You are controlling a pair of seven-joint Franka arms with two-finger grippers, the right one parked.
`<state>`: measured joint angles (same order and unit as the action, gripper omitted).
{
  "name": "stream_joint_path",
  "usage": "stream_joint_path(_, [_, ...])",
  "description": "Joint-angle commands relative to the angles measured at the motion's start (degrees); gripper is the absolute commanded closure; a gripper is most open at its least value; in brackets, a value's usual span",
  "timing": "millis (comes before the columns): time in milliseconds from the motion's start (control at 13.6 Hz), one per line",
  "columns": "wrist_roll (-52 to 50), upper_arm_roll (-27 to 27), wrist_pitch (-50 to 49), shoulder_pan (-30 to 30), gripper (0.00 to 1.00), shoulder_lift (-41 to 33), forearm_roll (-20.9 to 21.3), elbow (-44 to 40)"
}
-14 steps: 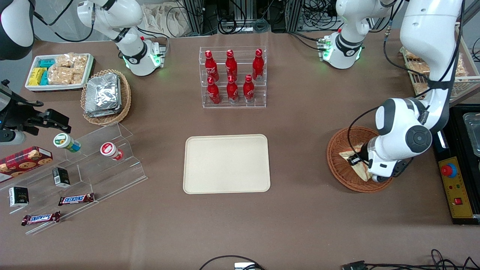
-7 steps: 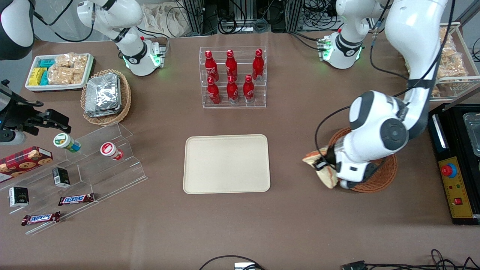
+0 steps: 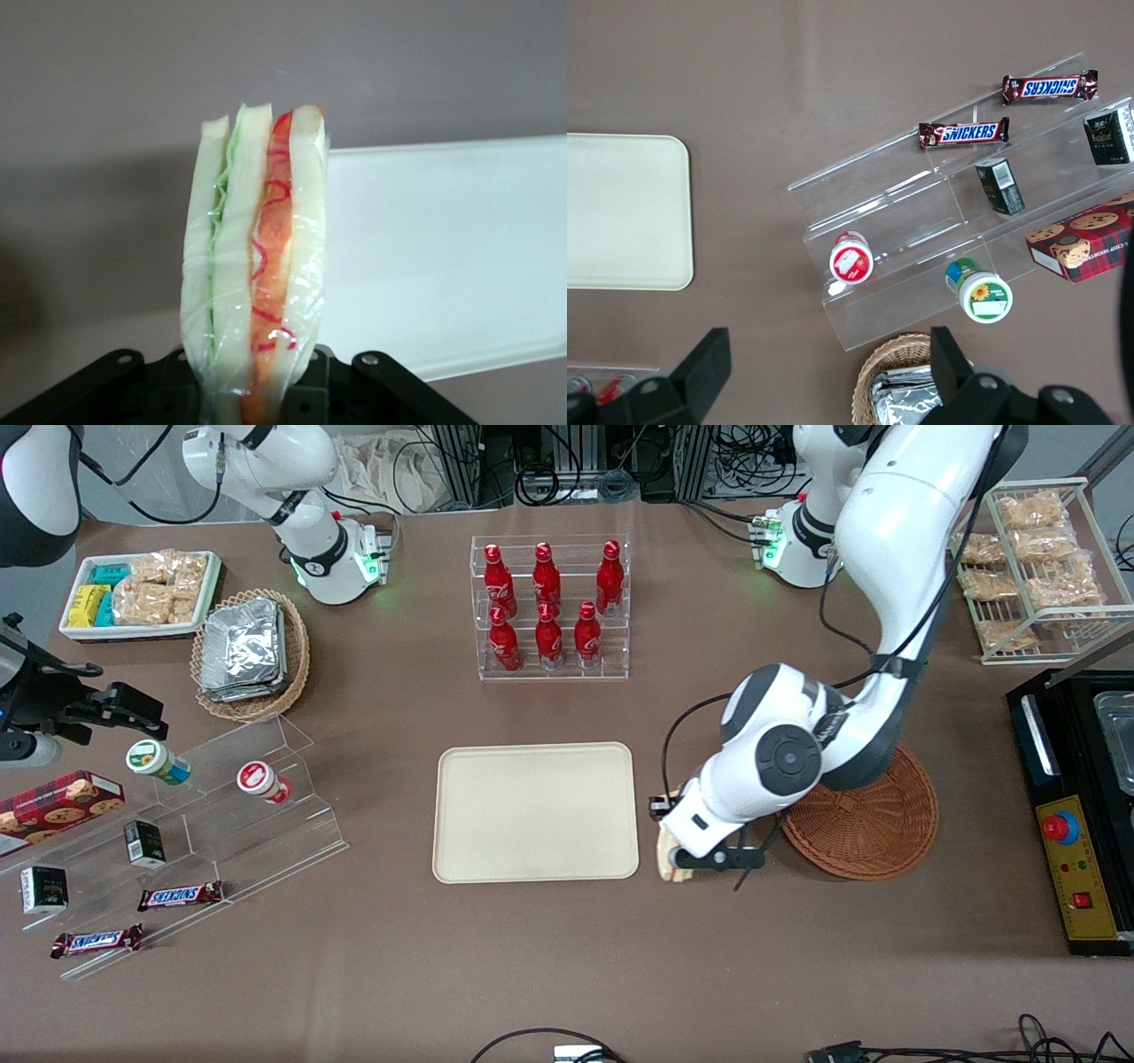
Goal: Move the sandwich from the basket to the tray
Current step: 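Lift the sandwich and carry it over the cream tray, then lower the sandwich onto the tray and open the left gripper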
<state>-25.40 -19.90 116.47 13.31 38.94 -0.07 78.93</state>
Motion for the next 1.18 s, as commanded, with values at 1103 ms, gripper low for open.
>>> stream_joint_path(1103, [-4.7,0.4,0.5,7.2,0.71,13.7,0.6,-4.2])
